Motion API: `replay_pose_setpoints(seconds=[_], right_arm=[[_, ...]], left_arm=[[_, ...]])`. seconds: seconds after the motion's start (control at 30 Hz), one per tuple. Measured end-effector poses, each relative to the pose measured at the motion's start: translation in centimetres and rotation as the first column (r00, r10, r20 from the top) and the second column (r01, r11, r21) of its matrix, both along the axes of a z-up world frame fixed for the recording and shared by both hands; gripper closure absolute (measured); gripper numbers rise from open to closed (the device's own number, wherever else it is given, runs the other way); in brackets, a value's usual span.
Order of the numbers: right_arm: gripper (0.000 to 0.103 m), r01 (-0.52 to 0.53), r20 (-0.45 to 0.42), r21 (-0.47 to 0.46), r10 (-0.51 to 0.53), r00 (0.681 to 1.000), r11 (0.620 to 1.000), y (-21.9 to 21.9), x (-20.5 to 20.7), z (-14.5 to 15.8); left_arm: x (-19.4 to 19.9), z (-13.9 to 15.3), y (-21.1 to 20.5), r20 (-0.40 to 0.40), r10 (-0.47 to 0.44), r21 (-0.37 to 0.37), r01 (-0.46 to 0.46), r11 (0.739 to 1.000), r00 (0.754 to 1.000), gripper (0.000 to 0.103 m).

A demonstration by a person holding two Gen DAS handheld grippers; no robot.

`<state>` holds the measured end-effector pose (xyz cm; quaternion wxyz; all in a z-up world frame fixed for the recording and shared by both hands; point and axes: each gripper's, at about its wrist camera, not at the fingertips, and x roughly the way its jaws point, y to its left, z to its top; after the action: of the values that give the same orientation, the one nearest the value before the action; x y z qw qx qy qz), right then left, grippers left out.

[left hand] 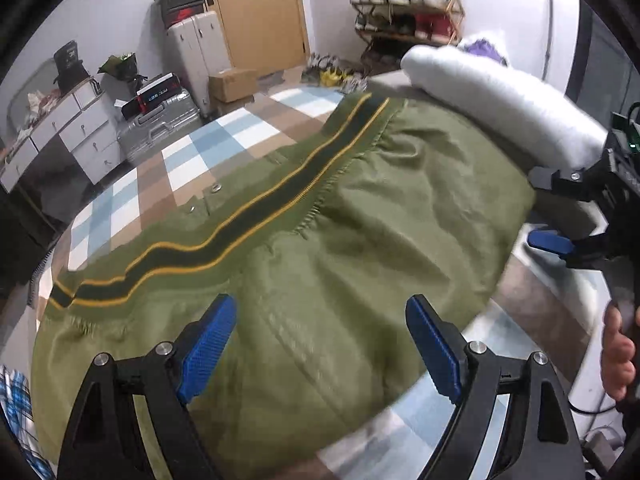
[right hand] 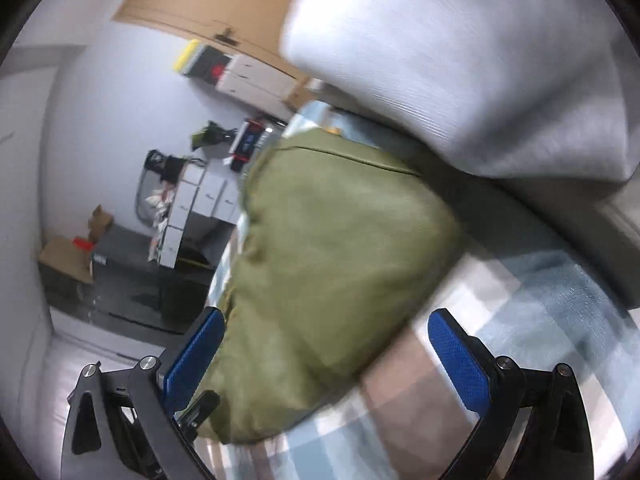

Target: Fold large clothes

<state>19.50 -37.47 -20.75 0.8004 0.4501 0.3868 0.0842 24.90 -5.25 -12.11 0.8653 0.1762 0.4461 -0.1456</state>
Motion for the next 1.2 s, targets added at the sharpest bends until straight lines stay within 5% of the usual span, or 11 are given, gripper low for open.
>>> replay_pose_setpoints(seconds=[0.2, 0.43, 0.53, 0.63, 0.73, 0.8, 0.87, 0.9, 0.97, 1.1, 1.2], right_arm=[[0.0, 0.033, -0.024, -0.034, -0.034, 0.999, 0.999, 0.3, 2.1, 0.0], [0.0, 0.048, -0.043, -0.209, -0.058, 0.997, 0.977, 3.6, 4.1, 0.8], [0.0, 0.033, 0.071, -0.242, -0.016, 0.997, 0.97, 5.4, 3.8, 2.6], [0.0, -0.006, 0.26, -0.311, 0.091, 0.961, 0.951, 8.2, 2.8, 6.5], [0.0, -0.018, 0.293, -0.346, 0.126, 0.948, 0.938, 9.3, 2.7, 7.2], [0.0, 0.011, 0.23, -0.329, 0.069, 0.971, 0.944, 8.1, 2.9, 5.5], [0.011, 0.054, 0.131, -0.324, -0.012, 0.991, 0.945, 6.6, 3.3, 3.9], [0.033, 0.084, 0.074, -0.346, -0.063, 0.995, 0.934, 5.7, 3.4, 3.2], [0.036, 0.081, 0.026, -0.354, -0.077, 0.997, 0.932, 5.5, 4.1, 2.7], [0.063, 0.054, 0.073, -0.401, -0.027, 0.997, 0.914, 6.1, 4.7, 3.9], [0.068, 0.03, 0.164, -0.429, 0.046, 0.985, 0.903, 6.8, 3.7, 6.1]], left_arm=[[2.6, -2.2, 0.8, -0.084, 0.052, 0.123, -0.041, 0.992, 0.995, 0.019], [3.2, -3.2, 1.4, -0.174, 0.05, 0.085, -0.035, 0.996, 0.984, 0.019], [3.4, -3.6, 1.9, -0.191, 0.055, 0.047, -0.047, 0.998, 0.98, 0.019], [3.2, -3.6, 2.4, -0.194, 0.065, 0.02, -0.062, 0.998, 0.979, 0.019], [3.0, -3.6, 2.2, -0.193, 0.054, 0.014, -0.052, 0.999, 0.98, 0.019], [2.8, -3.5, 2.1, -0.189, 0.046, 0.016, -0.044, 0.999, 0.981, 0.019], [2.8, -3.5, 2.0, -0.186, 0.041, 0.015, -0.038, 0.999, 0.982, 0.019], [3.1, -3.6, 2.0, -0.185, 0.038, 0.016, -0.036, 0.999, 0.982, 0.019], [3.1, -3.6, 1.9, -0.185, 0.031, 0.02, -0.028, 0.999, 0.982, 0.019], [3.2, -3.7, 2.0, -0.184, 0.029, 0.015, -0.026, 1.0, 0.983, 0.018], [3.1, -3.7, 1.6, -0.17, 0.026, 0.033, -0.02, 0.999, 0.985, 0.019]])
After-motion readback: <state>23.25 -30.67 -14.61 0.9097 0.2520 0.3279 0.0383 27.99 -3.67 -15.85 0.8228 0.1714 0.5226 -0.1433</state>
